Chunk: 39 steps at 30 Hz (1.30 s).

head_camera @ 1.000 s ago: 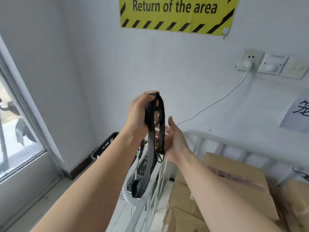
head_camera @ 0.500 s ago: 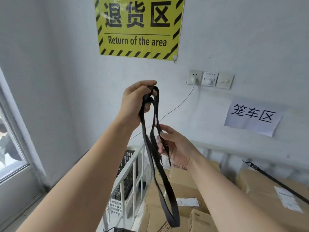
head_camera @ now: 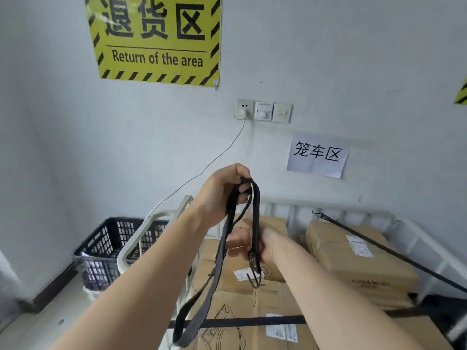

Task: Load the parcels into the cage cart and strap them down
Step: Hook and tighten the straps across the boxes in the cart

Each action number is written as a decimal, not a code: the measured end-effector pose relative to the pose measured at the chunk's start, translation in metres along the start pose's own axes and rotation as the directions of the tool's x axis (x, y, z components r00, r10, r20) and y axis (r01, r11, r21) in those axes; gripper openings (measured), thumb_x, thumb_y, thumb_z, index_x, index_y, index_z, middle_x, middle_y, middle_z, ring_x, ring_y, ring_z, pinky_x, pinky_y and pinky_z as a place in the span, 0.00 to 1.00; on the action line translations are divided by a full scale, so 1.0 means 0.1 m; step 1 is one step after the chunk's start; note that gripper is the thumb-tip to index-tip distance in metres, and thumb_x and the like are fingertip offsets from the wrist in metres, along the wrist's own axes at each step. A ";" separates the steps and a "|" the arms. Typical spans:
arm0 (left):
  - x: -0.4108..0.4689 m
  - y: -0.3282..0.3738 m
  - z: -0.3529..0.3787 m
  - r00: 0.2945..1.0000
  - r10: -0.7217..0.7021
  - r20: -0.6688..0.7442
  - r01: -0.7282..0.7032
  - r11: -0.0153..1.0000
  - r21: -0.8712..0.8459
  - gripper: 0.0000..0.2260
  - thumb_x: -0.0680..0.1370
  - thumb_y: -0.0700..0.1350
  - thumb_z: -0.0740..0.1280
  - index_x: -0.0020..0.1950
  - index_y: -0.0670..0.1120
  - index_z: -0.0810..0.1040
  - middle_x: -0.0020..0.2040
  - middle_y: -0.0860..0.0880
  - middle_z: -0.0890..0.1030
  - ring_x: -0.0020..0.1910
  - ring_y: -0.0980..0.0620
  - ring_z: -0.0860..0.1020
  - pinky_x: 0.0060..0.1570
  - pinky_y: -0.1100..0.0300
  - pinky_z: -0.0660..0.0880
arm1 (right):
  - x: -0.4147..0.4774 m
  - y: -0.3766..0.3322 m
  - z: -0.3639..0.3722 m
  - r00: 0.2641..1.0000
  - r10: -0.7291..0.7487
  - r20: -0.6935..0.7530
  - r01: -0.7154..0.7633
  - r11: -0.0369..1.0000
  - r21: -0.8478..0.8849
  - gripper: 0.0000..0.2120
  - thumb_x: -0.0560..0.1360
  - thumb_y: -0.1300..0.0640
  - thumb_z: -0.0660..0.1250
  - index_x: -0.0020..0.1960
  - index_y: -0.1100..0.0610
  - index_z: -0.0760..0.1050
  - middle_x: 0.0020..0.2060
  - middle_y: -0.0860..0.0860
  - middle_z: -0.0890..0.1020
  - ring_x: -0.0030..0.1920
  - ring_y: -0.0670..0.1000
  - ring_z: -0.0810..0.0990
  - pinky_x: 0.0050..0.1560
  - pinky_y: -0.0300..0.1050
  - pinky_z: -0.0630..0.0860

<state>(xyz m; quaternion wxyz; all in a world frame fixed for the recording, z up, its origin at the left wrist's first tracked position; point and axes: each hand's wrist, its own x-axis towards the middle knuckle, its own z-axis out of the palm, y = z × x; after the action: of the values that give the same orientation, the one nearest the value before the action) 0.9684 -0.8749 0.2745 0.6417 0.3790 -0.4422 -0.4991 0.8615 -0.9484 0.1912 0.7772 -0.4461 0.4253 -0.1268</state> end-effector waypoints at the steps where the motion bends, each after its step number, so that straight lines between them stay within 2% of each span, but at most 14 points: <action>1: -0.02 -0.01 0.08 0.999 -0.007 0.042 0.008 1.000 -0.025 0.07 0.66 0.39 0.57 0.35 0.45 0.74 0.29 0.49 0.65 0.29 0.50 0.61 0.31 0.60 0.59 | 0.02 0.04 -0.05 0.999 0.033 0.012 -0.034 0.999 0.011 0.34 0.82 0.41 0.51 0.39 0.68 0.81 0.33 0.61 0.84 0.34 0.57 0.81 0.20 0.36 0.71; 4: -0.03 -0.04 0.28 0.993 -0.028 0.119 0.032 0.999 -0.035 0.08 0.64 0.37 0.55 0.32 0.44 0.73 0.28 0.49 0.63 0.28 0.51 0.60 0.30 0.60 0.59 | -0.01 0.10 -0.22 0.997 0.051 0.059 -0.053 0.998 0.040 0.22 0.80 0.46 0.59 0.56 0.66 0.77 0.44 0.61 0.84 0.41 0.57 0.79 0.20 0.38 0.72; 6: -0.01 -0.08 0.43 0.985 -0.046 0.165 0.054 0.998 -0.043 0.08 0.63 0.37 0.54 0.31 0.43 0.73 0.27 0.50 0.62 0.28 0.52 0.59 0.30 0.60 0.56 | -0.07 0.14 -0.33 0.999 0.050 0.001 -0.050 0.997 0.057 0.18 0.78 0.52 0.65 0.61 0.63 0.75 0.41 0.61 0.83 0.31 0.55 0.81 0.19 0.39 0.72; 10: 0.12 -0.23 0.75 0.958 -0.084 0.273 0.073 0.996 0.049 0.09 0.65 0.37 0.55 0.30 0.44 0.74 0.25 0.52 0.60 0.27 0.53 0.56 0.32 0.58 0.52 | -0.21 0.17 -0.69 0.999 -0.002 -0.036 0.007 0.991 0.137 0.09 0.80 0.57 0.63 0.51 0.63 0.75 0.32 0.56 0.79 0.24 0.49 0.77 0.23 0.39 0.74; 14: 0.33 -0.51 1.06 0.972 -0.110 0.208 0.084 0.988 0.133 0.06 0.68 0.37 0.60 0.34 0.43 0.75 0.24 0.53 0.59 0.28 0.51 0.52 0.30 0.59 0.52 | -0.37 0.16 -1.34 0.994 0.003 -0.109 0.022 0.974 0.225 0.11 0.80 0.62 0.59 0.42 0.64 0.74 0.27 0.54 0.76 0.26 0.49 0.76 0.26 0.40 0.75; 16: 0.47 -0.70 1.23 0.979 -0.125 0.158 0.092 0.976 0.199 0.03 0.70 0.37 0.64 0.37 0.43 0.74 0.24 0.52 0.63 0.25 0.55 0.57 0.27 0.62 0.54 | -0.54 0.13 -1.70 0.988 -0.018 -0.151 0.057 0.964 0.260 0.06 0.78 0.68 0.59 0.47 0.65 0.75 0.31 0.56 0.78 0.30 0.51 0.80 0.30 0.44 0.76; 18: 0.62 -0.92 1.40 0.983 -0.148 0.110 0.105 0.940 0.325 0.03 0.70 0.38 0.67 0.40 0.44 0.74 0.28 0.48 0.69 0.25 0.54 0.65 0.26 0.64 0.56 | -0.68 0.10 -2.10 0.969 -0.072 -0.238 0.138 0.951 0.277 0.18 0.74 0.74 0.55 0.56 0.61 0.76 0.43 0.60 0.81 0.40 0.56 0.82 0.36 0.48 0.77; 20: 0.75 -1.14 1.60 0.987 -0.154 0.047 0.123 0.907 0.402 0.05 0.69 0.38 0.69 0.41 0.45 0.75 0.32 0.44 0.72 0.30 0.49 0.67 0.26 0.64 0.58 | -0.82 0.08 -2.45 0.937 -0.155 -0.312 0.254 0.917 0.307 0.24 0.70 0.78 0.50 0.54 0.60 0.77 0.46 0.62 0.80 0.41 0.57 0.81 0.38 0.49 0.77; 23: 0.91 -1.47 1.92 0.988 -0.145 -0.044 0.148 0.856 0.496 0.07 0.72 0.33 0.68 0.39 0.43 0.75 0.32 0.43 0.72 0.28 0.50 0.65 0.25 0.64 0.58 | -0.95 0.07 -2.95 0.883 -0.295 -0.366 0.426 0.831 0.358 0.18 0.65 0.75 0.54 0.47 0.62 0.74 0.42 0.61 0.82 0.36 0.56 0.82 0.35 0.45 0.76; 25: 1.02 -1.66 2.16 0.986 -0.150 -0.074 0.165 0.802 0.574 0.07 0.74 0.32 0.67 0.39 0.42 0.76 0.31 0.45 0.72 0.22 0.56 0.66 0.24 0.67 0.61 | -1.03 0.05 -3.24 0.852 -0.336 -0.402 0.484 0.799 0.358 0.06 0.72 0.69 0.58 0.42 0.60 0.73 0.39 0.57 0.82 0.36 0.54 0.82 0.31 0.41 0.75; 28: 1.23 -1.93 2.46 0.983 -0.163 -0.079 0.173 0.713 0.679 0.05 0.75 0.37 0.69 0.39 0.44 0.80 0.28 0.52 0.72 0.23 0.58 0.67 0.25 0.69 0.63 | -1.11 -0.02 -3.57 0.818 -0.394 -0.419 0.544 0.767 0.340 0.07 0.78 0.59 0.66 0.42 0.60 0.73 0.36 0.55 0.80 0.33 0.52 0.80 0.31 0.41 0.71; 30: 1.39 -2.10 2.62 0.982 -0.174 -0.067 0.170 0.686 0.707 0.04 0.75 0.41 0.71 0.40 0.45 0.81 0.26 0.56 0.72 0.25 0.59 0.68 0.27 0.69 0.64 | -1.13 -0.06 -3.77 0.804 -0.429 -0.411 0.572 0.746 0.341 0.01 0.78 0.62 0.67 0.49 0.60 0.75 0.42 0.57 0.82 0.34 0.53 0.82 0.35 0.43 0.74; 33: 1.64 -2.28 2.78 0.980 -0.194 -0.034 0.160 0.683 0.713 0.04 0.73 0.44 0.73 0.41 0.44 0.82 0.25 0.58 0.73 0.26 0.60 0.69 0.30 0.68 0.65 | -1.05 -0.10 -4.10 0.805 -0.453 -0.383 0.572 0.763 0.301 0.11 0.80 0.65 0.63 0.61 0.59 0.74 0.48 0.58 0.82 0.39 0.53 0.84 0.45 0.45 0.77; 39: 2.28 -2.64 2.88 0.969 -0.244 -0.038 0.182 0.600 0.779 0.09 0.74 0.33 0.67 0.40 0.47 0.79 0.32 0.51 0.74 0.30 0.54 0.69 0.33 0.64 0.67 | -0.85 -0.26 -4.70 0.808 -0.415 -0.418 0.532 0.819 0.214 0.09 0.80 0.69 0.58 0.54 0.62 0.76 0.41 0.58 0.84 0.47 0.57 0.84 0.60 0.55 0.76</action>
<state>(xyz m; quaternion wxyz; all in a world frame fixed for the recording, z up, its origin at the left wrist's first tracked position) 0.6412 -1.1667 0.1653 0.3345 0.6500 -0.5885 -0.3455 0.4506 -1.1895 0.1453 0.6923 -0.3764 0.4043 -0.4643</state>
